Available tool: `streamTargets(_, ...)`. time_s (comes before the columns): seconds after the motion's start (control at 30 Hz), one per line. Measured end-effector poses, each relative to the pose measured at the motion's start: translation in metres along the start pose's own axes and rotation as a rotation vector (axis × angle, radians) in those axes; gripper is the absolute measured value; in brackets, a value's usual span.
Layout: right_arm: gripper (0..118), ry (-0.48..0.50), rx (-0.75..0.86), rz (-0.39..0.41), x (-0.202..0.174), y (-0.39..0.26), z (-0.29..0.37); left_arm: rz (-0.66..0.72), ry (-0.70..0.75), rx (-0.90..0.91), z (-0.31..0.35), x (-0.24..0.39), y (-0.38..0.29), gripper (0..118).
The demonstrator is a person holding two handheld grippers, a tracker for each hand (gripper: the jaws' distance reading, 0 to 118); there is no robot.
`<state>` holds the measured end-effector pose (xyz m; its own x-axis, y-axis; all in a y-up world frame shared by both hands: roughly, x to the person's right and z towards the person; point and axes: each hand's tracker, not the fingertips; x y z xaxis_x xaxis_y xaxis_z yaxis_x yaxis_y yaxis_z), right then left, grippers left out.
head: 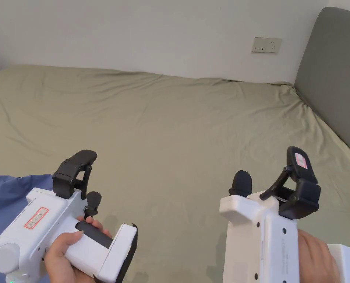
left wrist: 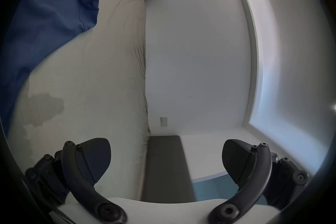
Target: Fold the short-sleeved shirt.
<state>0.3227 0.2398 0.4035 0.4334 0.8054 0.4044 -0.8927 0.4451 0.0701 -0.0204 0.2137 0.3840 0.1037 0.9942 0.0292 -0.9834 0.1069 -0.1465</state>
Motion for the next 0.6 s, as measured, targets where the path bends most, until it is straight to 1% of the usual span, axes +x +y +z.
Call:
streamTargets(0.03, 118, 0.051, -0.064, -0.112, 0.006, 0.000, -0.004, -0.180, 0.039, 0.012, 0.000, 0.012, -0.008, 118)
streamTargets(0.07, 118, 0.112, -0.143, -0.255, 0.015, -0.002, -0.009, -0.398, 0.080, 0.037, 0.001, 0.025, -0.016, 118)
streamTargets(0.1, 118, 0.189, -0.226, -0.426, 0.026, -0.009, -0.017, -0.655, 0.119, 0.072, 0.002, 0.037, -0.032, 118)
streamTargets(0.17, 118, 0.299, -0.319, -0.737, 0.039, -0.022, -0.024, -1.114, 0.189, 0.159, -0.002, 0.049, -0.062, 118)
streamTargets(0.2, 118, 0.337, -0.353, -0.859, 0.042, -0.030, -0.026, -1.296, 0.207, 0.192, -0.005, 0.048, -0.076, 118)
streamTargets(0.23, 118, 0.353, -0.380, -0.928, 0.043, -0.036, -0.029, -1.422, 0.214, 0.206, -0.007, 0.045, -0.084, 118)
streamTargets(0.3, 118, 0.376, -0.414, -0.998, 0.041, -0.044, -0.030, -1.619, 0.228, 0.218, -0.012, 0.033, -0.088, 118)
streamTargets(0.37, 118, 0.369, -0.422, -0.987, 0.039, -0.046, -0.031, -1.707, 0.221, 0.219, -0.014, 0.025, -0.092, 118)
streamTargets(0.43, 118, 0.368, -0.425, -0.976, 0.037, -0.048, -0.031, -1.725, 0.234, 0.219, -0.014, 0.021, -0.091, 118)
streamTargets(0.6, 118, 0.372, -0.423, -0.958, 0.038, -0.046, -0.031, -1.659, 0.257, 0.195, -0.014, 0.021, -0.088, 118)
